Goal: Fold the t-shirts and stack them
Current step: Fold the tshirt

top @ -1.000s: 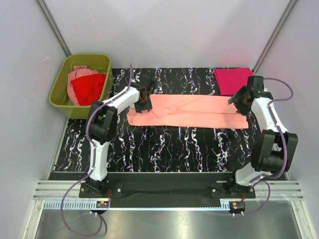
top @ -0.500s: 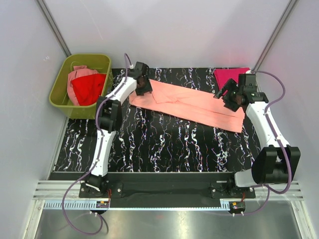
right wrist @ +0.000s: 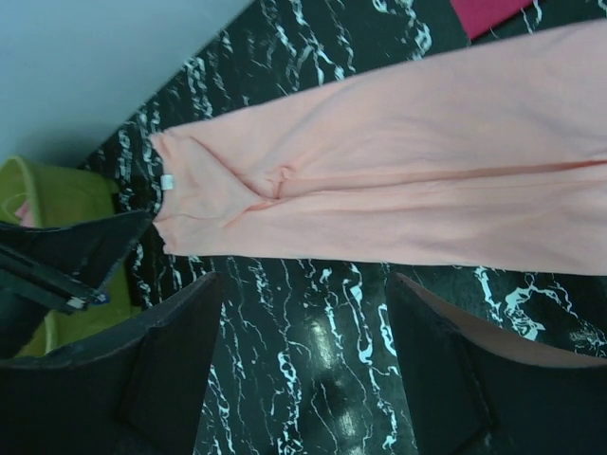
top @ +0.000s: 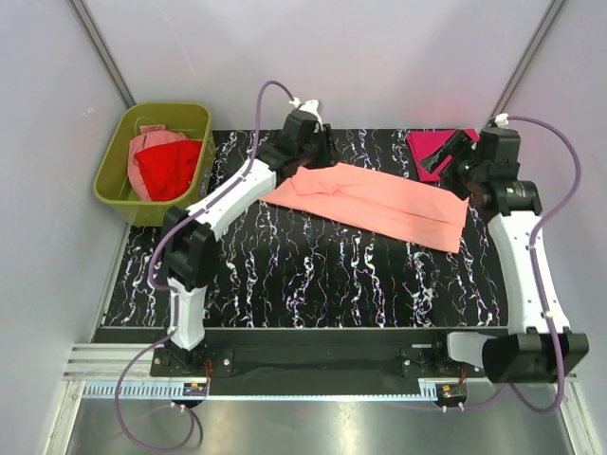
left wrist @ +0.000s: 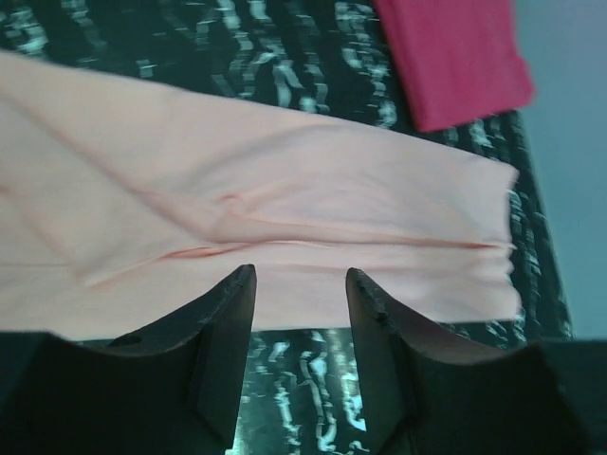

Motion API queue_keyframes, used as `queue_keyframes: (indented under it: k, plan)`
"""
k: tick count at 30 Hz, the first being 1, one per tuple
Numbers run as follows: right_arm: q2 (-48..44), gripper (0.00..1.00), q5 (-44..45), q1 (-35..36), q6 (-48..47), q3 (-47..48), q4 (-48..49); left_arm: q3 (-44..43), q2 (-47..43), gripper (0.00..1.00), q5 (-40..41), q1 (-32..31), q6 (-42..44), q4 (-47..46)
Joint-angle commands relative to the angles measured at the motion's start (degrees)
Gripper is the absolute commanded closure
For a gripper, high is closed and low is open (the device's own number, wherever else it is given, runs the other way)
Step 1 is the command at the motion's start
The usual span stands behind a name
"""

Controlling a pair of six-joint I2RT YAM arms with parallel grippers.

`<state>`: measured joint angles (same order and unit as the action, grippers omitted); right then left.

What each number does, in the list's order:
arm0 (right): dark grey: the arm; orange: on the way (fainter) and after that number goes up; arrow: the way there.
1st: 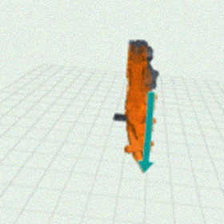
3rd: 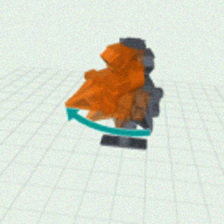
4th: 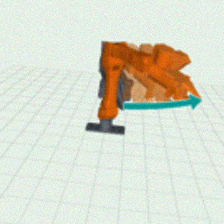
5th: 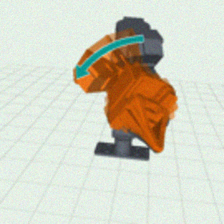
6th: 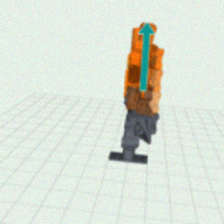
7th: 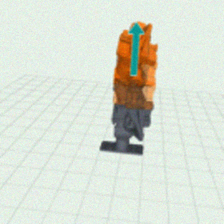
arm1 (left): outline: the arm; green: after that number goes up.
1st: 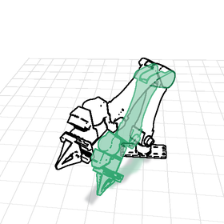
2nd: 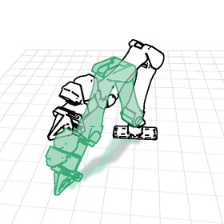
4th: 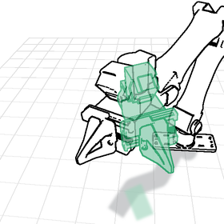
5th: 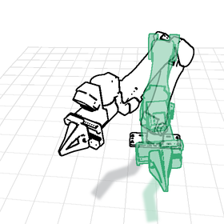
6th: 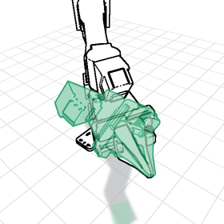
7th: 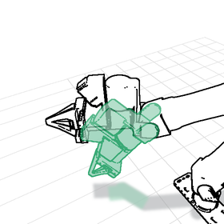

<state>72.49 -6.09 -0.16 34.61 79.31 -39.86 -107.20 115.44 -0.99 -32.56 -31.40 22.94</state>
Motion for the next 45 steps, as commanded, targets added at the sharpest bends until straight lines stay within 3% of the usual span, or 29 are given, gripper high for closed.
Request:
queue_keyframes:
  k: [1,4,12,24,33,45]
  plan:
    - [-4.9,0.23,-1.0,-0.2,0.2,3.2,-1.6,2.1,2.2,0.59,-1.3,-0.7,-1.6,-1.6]
    - [-8.7,0.22,-0.1,-0.1,-0.4,2.8,-2.0,1.1,5.1,0.69,-2.9,-1.7,-2.7,0.7]
    - [-13.0,0.21,-0.7,-0.2,0.0,1.0,-1.0,-5.6,15.2,0.82,-6.5,-3.2,-5.2,4.1]
    - [-15.8,0.22,-3.3,-0.2,0.2,3.7,-2.1,-10.0,20.7,1.00,-6.6,-11.3,-15.8,-3.6]
    - [-18.2,0.21,-3.5,-0.1,0.3,4.5,-2.5,-16.9,28.2,1.00,-7.0,-13.9,-19.9,-4.0]
    - [-19.0,0.21,-3.5,-0.2,0.0,4.9,-2.2,-17.0,29.7,1.00,-5.3,-14.7,-13.6,6.9]
